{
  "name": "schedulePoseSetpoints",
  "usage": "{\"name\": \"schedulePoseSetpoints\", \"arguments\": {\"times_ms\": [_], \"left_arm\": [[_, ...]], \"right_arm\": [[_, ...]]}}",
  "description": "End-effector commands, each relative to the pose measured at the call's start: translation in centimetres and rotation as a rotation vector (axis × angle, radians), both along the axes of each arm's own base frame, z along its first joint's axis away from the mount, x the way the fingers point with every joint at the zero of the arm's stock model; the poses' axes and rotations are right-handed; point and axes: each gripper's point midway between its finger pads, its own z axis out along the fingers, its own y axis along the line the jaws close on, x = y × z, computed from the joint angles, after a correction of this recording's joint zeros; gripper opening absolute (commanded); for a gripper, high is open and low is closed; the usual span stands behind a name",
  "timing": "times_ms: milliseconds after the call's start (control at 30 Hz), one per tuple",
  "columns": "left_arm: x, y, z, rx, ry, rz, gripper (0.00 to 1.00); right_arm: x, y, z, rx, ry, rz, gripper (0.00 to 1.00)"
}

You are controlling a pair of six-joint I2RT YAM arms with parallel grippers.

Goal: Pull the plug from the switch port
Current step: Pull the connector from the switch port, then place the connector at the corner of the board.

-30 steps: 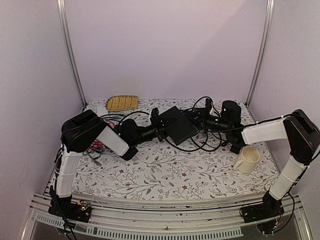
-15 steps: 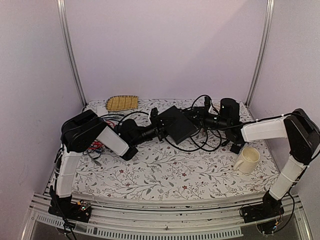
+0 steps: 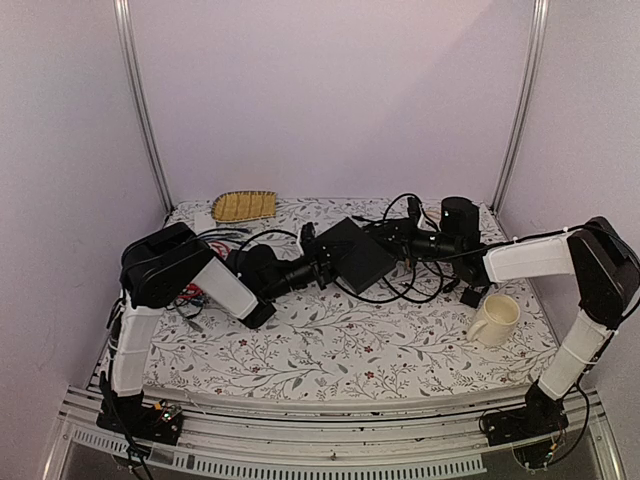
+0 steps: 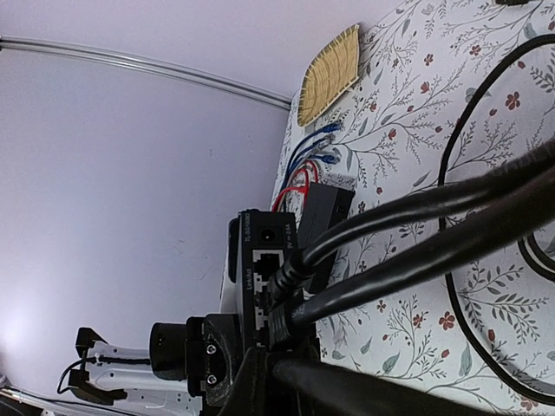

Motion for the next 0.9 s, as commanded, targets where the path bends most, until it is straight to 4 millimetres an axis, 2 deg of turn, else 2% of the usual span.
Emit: {"name": "schedulePoseSetpoints", "arguments": {"times_ms": [0, 533, 767, 867], "left_arm": [[0.6, 2.2, 4.5, -0.085, -0.099, 0.091, 0.0], [0.4, 2.7, 4.4, -0.07, -0.102, 0.096, 0.0], [0.7, 3.7, 5.0, -0.077, -0.124, 0.121, 0.0], [0.5, 3.9, 5.1, -0.073, -0.134, 0.12, 0.0]], "right_arm": [[3.6, -4.3, 1.7, -0.007, -0.07, -0.171, 0.01], [4.4, -8.0, 2.4, 0.0, -0.061, -0.231, 0.01], [4.0, -9.2, -1.8, -0.049, 0.06, -0.19, 0.02], [4.1, -9.5, -2.9, -0.066, 0.092, -0.171, 0.07]]}}
